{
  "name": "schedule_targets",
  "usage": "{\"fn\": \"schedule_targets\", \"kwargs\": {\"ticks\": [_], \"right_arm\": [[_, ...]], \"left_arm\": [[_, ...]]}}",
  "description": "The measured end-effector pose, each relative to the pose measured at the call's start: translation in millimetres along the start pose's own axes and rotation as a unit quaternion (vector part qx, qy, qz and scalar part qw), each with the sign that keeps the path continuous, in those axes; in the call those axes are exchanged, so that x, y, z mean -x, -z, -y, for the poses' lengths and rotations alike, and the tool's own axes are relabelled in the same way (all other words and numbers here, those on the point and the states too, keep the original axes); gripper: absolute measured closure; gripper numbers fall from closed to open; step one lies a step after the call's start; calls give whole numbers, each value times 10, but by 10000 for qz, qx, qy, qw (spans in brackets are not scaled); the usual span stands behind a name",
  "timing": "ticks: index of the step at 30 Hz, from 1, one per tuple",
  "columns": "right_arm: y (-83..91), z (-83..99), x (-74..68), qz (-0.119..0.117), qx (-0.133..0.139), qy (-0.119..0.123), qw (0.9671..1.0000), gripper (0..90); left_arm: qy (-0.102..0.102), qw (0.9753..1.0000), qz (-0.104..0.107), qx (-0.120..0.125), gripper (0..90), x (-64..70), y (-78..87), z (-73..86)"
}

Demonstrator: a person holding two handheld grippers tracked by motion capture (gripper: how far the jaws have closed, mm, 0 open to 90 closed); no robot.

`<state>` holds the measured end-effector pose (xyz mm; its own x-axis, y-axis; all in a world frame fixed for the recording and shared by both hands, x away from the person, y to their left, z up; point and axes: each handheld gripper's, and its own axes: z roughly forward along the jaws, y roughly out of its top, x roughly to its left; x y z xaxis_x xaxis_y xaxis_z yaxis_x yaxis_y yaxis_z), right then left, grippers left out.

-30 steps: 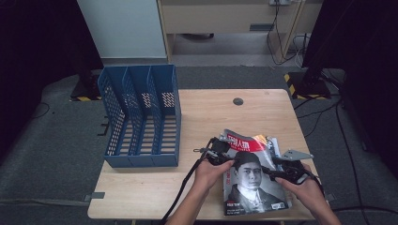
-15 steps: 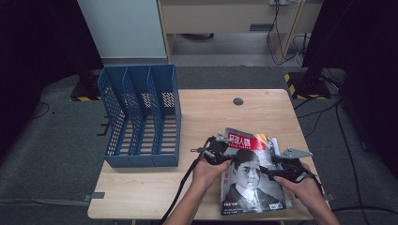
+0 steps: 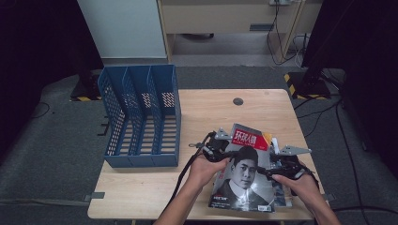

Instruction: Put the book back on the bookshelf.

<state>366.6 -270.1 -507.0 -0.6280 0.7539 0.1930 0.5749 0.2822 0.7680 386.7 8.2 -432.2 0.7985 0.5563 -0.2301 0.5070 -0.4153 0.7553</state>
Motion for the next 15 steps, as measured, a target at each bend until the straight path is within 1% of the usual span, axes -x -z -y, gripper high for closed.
{"fn": "schedule_targets", "kwargs": {"ticks": [2, 5, 7, 8, 9, 10, 11, 12, 13, 14, 15], "right_arm": [[1, 4, 4, -9, -7, 44, 10000, 104], [-8, 5, 12, -51, 39, 47, 10000, 102], [-25, 1, 35, -145, 83, 15, 9999, 108], [-47, -17, 61, -220, 141, -94, 9996, 111], [-47, -17, 61, -220, 141, -94, 9996, 111], [-79, -49, 103, -330, 162, -155, 9992, 123], [-79, -49, 103, -330, 162, -155, 9992, 123], [-86, -74, 148, -400, 191, -235, 9987, 177], [-86, -74, 148, -400, 191, -235, 9987, 177], [-83, -74, 165, -440, 209, -253, 9985, 203], [-70, -75, 180, -467, 213, -275, 9983, 252]], "left_arm": [[-29, 10000, 3, 13, 847, 19, 22, -15], [-238, 9997, -13, -26, 864, 75, 72, -51], [-325, 9994, -24, -82, 864, 91, 77, -68], [-361, 9993, -25, -110, 864, 93, 71, -73], [-361, 9993, -25, -110, 864, 93, 71, -73], [-361, 9993, -27, -112, 864, 88, 75, -74], [-361, 9993, -27, -112, 864, 88, 75, -74], [-330, 9994, 14, -86, 864, 57, 89, -77], [-330, 9994, 14, -86, 864, 57, 89, -77], [-307, 9995, 22, -96, 864, 42, 92, -76], [-341, 9994, 18, -110, 864, 22, 96, -76]]}}
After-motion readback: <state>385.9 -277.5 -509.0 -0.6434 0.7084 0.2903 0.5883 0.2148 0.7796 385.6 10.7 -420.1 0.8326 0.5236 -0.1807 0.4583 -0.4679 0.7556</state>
